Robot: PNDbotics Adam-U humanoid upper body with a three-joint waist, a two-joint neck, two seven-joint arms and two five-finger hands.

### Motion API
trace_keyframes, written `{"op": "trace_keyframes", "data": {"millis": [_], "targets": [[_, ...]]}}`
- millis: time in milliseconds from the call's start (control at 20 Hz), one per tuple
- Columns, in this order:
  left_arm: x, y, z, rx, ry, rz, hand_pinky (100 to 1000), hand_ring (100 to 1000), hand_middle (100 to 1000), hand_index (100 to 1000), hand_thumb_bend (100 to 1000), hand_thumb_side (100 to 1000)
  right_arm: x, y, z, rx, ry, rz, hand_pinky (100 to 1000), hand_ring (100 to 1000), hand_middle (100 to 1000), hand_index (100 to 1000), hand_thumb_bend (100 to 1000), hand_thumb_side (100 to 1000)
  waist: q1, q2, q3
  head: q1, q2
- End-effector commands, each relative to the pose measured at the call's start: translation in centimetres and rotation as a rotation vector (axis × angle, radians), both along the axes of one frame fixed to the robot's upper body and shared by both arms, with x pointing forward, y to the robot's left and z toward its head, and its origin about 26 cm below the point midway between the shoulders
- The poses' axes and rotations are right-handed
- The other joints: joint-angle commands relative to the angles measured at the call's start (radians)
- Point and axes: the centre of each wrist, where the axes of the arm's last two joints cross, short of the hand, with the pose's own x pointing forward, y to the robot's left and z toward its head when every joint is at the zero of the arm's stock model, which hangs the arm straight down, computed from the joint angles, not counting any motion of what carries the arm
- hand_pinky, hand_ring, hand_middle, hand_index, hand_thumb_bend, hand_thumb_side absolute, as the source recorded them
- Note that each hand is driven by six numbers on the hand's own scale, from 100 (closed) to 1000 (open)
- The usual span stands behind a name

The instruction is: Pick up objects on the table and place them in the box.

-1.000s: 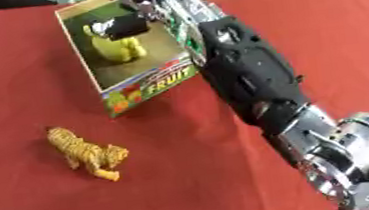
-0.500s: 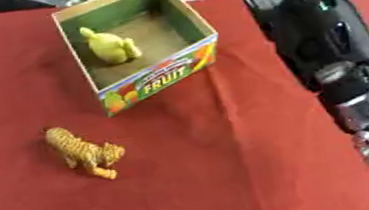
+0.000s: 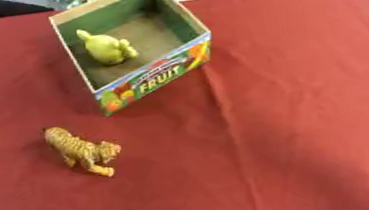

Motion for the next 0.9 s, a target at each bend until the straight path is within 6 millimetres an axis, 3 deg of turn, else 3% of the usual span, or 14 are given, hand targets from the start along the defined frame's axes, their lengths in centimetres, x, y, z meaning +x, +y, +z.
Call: {"op": "trace_keyframes", "data": {"millis": [50, 300, 350, 450, 900], "targets": [[-0.5, 0.4, 2.9, 0.21, -0.022, 0.06, 471, 561, 674, 828, 100, 767, -2.2, -1.6, 0.7, 0.087, -0.045, 0.045, 899, 819, 734, 868, 100, 1000, 0.005, -0.025, -0.007, 0.01, 0.008], [-0.5, 0.2, 4.5, 0.384, 0.011, 0.101, 475, 568, 682, 838, 100, 752, -3.0, -2.5, -0.4, 0.142, -0.026, 0.096, 898, 815, 728, 863, 100, 1000, 0.007, -0.029, -0.015, 0.016, 0.009], [-0.5, 0.1, 4.7, 0.398, 0.01, 0.1, 492, 591, 699, 862, 100, 707, -3.0, -2.6, -0.5, 0.149, -0.024, 0.102, 898, 809, 720, 855, 100, 1000, 0.011, -0.028, -0.019, 0.021, 0.008], [-0.5, -0.3, 5.0, 0.478, 0.005, 0.086, 498, 602, 703, 866, 100, 698, -3.3, -2.7, -1.2, 0.167, -0.02, 0.125, 899, 806, 719, 855, 100, 1000, 0.018, -0.028, -0.035, 0.032, 0.007], [-0.5, -1.9, 4.2, 0.907, 0.101, 0.073, 478, 610, 668, 854, 100, 664, -4.0, -2.4, -1.5, 0.188, -0.016, 0.181, 902, 802, 718, 853, 100, 1000, 0.014, -0.026, -0.06, 0.048, -0.003]]}}
